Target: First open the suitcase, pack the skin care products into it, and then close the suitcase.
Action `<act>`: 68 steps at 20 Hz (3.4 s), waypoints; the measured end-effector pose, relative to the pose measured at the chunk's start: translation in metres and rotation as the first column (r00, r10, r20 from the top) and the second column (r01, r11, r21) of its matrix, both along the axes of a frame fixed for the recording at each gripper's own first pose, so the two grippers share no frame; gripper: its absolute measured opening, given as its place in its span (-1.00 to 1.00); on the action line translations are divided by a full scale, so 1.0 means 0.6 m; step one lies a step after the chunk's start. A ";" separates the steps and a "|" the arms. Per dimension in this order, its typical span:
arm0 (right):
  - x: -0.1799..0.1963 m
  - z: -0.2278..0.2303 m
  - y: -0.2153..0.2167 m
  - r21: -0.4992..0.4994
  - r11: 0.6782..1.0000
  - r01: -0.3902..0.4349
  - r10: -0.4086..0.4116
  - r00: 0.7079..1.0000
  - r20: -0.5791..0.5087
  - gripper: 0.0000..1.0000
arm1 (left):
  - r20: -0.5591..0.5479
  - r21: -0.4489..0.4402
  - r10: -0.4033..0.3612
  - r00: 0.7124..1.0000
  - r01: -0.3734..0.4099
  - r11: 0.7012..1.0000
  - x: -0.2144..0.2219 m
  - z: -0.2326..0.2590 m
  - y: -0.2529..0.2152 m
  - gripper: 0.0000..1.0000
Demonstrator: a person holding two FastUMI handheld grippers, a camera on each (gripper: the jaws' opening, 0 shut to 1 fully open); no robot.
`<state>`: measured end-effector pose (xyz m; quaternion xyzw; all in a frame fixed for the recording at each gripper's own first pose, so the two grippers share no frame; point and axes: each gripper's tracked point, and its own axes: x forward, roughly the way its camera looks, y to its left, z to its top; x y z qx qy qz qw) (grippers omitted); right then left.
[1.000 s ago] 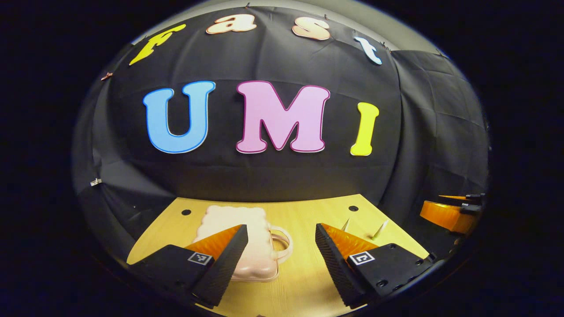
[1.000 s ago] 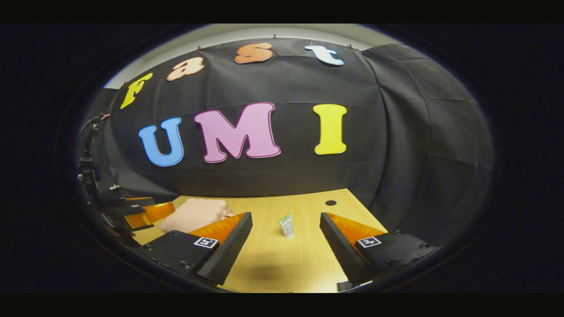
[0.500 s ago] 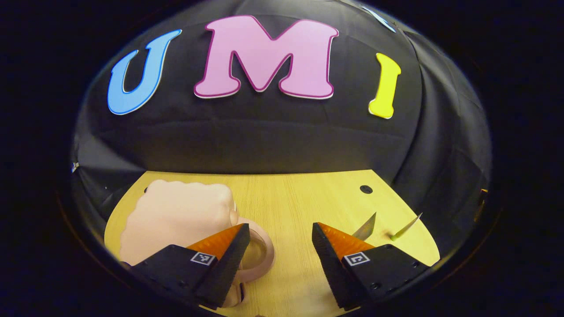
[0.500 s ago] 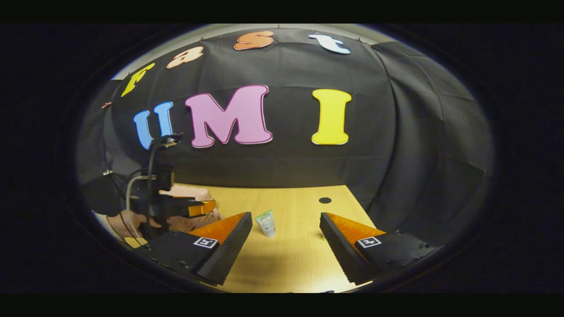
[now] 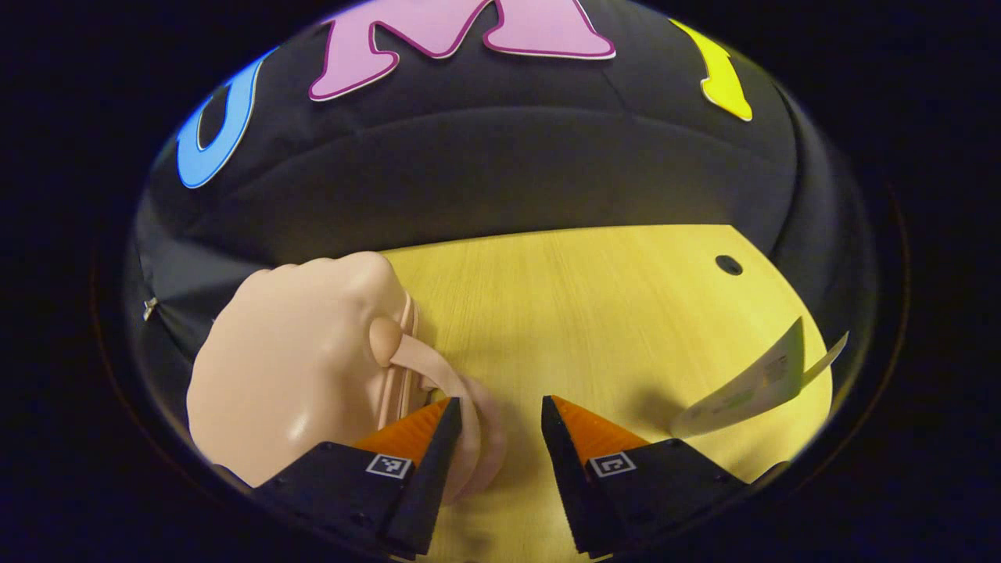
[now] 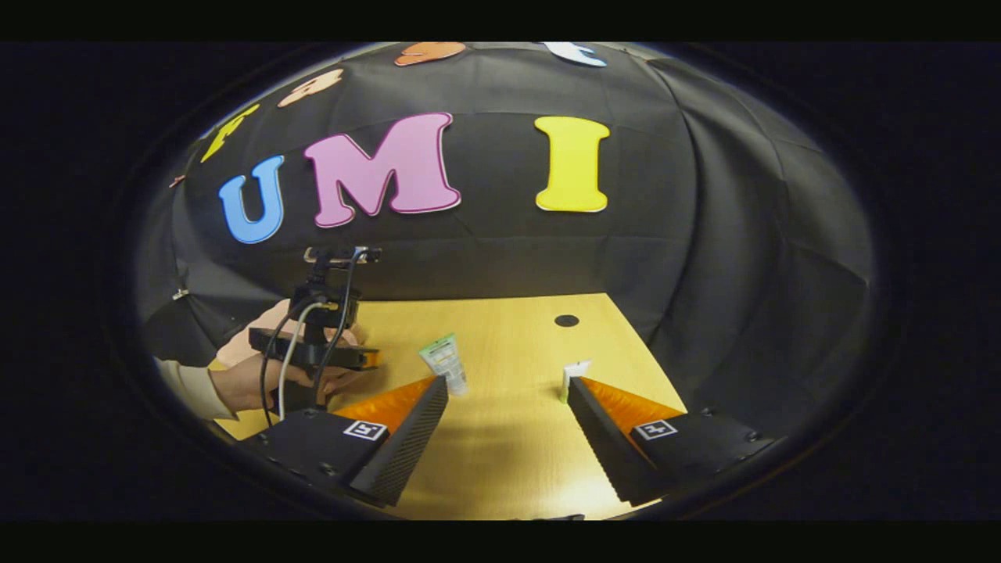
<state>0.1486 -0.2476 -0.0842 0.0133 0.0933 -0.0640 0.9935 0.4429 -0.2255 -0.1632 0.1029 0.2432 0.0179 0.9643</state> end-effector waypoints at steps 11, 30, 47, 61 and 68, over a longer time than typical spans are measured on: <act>-0.006 -0.004 0.003 0.037 0.999 -0.015 0.015 1.000 -0.008 0.96 | -0.050 0.101 0.114 0.992 -0.109 0.989 0.000 -0.025 0.038 -0.58; -0.013 -0.005 0.011 0.088 0.996 -0.034 0.035 0.999 -0.019 0.95 | 0.074 -0.181 0.047 0.996 -0.033 0.983 -0.017 0.068 0.018 -0.87; 0.034 0.017 0.097 0.052 0.998 -0.026 0.028 0.999 -0.046 0.94 | 0.208 -0.324 0.134 0.969 -0.061 0.944 -0.070 0.358 0.716 -0.89; 0.063 0.001 0.086 -0.062 0.990 0.123 -0.121 0.992 0.035 0.94 | 0.268 -0.300 0.307 0.913 -0.224 0.927 -0.004 0.175 0.927 -0.63; 0.038 0.047 -0.001 -0.034 0.980 0.198 -0.194 0.976 0.098 0.93 | 0.537 -0.183 0.067 0.841 0.039 0.982 -0.149 0.355 0.483 0.92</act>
